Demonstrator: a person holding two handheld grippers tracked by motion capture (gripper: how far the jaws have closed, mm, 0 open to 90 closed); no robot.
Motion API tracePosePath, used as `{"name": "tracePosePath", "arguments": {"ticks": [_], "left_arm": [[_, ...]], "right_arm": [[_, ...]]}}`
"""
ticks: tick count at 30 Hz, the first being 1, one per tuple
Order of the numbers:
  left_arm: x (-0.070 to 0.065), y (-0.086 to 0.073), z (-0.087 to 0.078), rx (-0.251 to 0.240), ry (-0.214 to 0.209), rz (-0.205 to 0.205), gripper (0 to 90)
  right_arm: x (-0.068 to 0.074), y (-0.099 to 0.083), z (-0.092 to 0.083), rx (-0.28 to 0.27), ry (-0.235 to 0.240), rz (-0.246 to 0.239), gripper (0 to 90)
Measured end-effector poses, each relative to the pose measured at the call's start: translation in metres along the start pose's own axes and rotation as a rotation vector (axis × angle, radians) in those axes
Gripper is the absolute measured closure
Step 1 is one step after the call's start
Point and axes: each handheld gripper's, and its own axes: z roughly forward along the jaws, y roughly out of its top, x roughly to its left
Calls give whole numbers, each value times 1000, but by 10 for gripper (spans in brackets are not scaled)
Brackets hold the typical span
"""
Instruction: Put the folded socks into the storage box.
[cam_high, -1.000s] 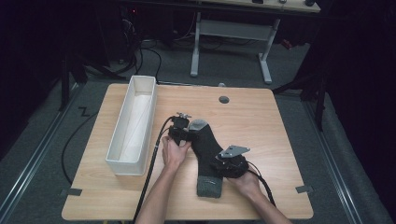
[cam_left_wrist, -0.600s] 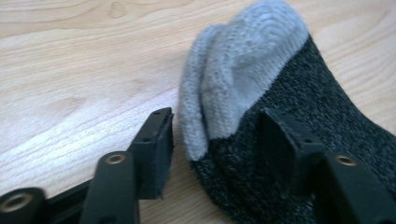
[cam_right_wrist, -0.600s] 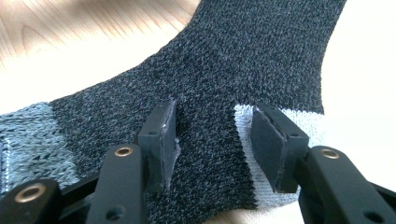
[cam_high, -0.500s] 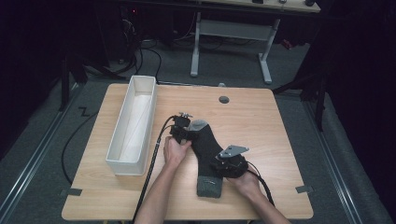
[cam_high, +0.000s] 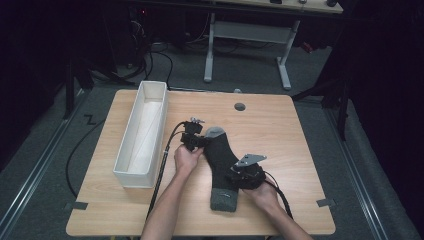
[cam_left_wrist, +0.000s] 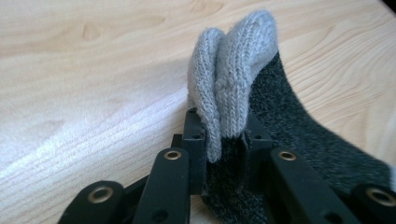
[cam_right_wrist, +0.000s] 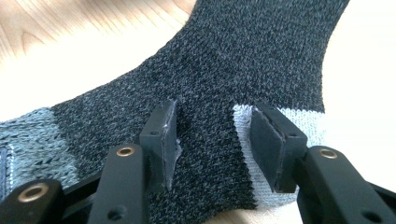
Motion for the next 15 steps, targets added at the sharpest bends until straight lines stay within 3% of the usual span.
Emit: {"name": "tracePosePath", "arguments": {"ticks": [4, 7, 15], "left_arm": [[-10, 11, -12, -45, -79, -29, 775], [-20, 14, -20, -50, -105, 3, 776], [-46, 22, -47, -59, -226, 26, 776]], "right_arm": [[3, 2, 1, 13, -24, -1, 525], [3, 4, 3, 14, -30, 5, 536], [0, 7, 6, 13, -41, 8, 545]]}}
